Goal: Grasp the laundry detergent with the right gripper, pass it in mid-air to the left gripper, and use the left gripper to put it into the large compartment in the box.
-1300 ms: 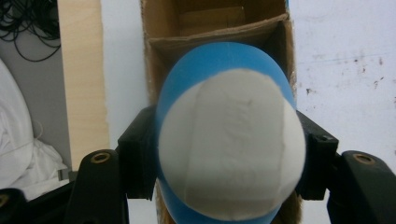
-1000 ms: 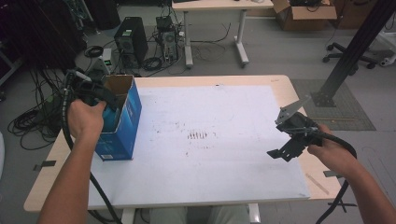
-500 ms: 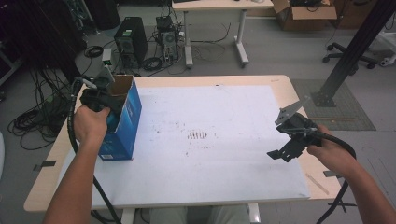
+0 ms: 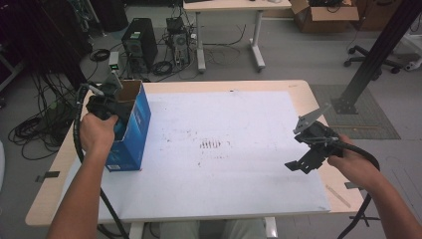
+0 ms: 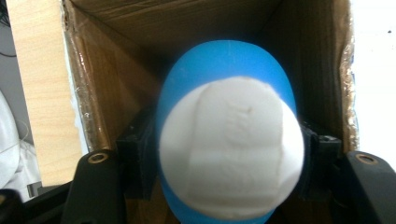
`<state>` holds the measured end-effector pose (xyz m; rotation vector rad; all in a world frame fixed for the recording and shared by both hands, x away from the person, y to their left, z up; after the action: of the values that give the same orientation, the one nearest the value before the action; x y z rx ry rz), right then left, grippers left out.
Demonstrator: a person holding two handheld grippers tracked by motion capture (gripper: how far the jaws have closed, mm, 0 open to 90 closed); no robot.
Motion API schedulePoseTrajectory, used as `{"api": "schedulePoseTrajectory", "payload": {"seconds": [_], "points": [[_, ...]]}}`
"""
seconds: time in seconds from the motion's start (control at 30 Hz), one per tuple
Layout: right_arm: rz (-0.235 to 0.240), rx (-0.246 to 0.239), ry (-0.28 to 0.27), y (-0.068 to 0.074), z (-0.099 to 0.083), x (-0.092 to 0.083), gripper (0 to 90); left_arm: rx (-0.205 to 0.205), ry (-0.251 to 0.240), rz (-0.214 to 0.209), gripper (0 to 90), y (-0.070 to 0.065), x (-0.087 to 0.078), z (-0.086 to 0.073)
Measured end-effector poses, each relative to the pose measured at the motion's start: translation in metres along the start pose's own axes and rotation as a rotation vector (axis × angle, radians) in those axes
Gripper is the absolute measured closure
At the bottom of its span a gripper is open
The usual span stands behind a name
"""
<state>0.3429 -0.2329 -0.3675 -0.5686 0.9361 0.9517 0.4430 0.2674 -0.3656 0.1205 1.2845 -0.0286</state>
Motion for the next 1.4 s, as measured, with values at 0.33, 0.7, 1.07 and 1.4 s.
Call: {"api": "schedulePoseTrajectory", "payload": {"seconds": [0.33, 0.7, 1.07, 1.4], "points": [[0.003, -0.008, 0.002, 0.003, 0.001, 0.000, 2.9, -0.009, -0.017, -0.031, 26.3, 0.004, -0.005, -0.002], [0.005, -0.017, -0.003, 0.005, 0.003, -0.002, 2.9, 0.009, -0.064, -0.041, 22.4, 0.006, -0.034, 0.004], [0.003, -0.020, -0.009, 0.007, 0.006, -0.007, 2.9, 0.046, -0.115, -0.075, 17.4, 0.002, -0.071, 0.005], [-0.005, -0.028, -0.018, 0.009, 0.011, -0.013, 2.9, 0.142, -0.162, -0.093, 13.6, -0.028, -0.109, 0.004]]}}
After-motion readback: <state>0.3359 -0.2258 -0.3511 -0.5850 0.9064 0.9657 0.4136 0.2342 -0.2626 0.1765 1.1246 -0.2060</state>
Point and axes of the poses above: each handheld gripper's, and its own axes: x roughly forward along the jaws, z roughly out of its top, y roughly to its left, the point moved 9 cm from there along x, roughly forward along the jaws, and after that the axes turned 2 degrees about -y, right-handed, at the moved point
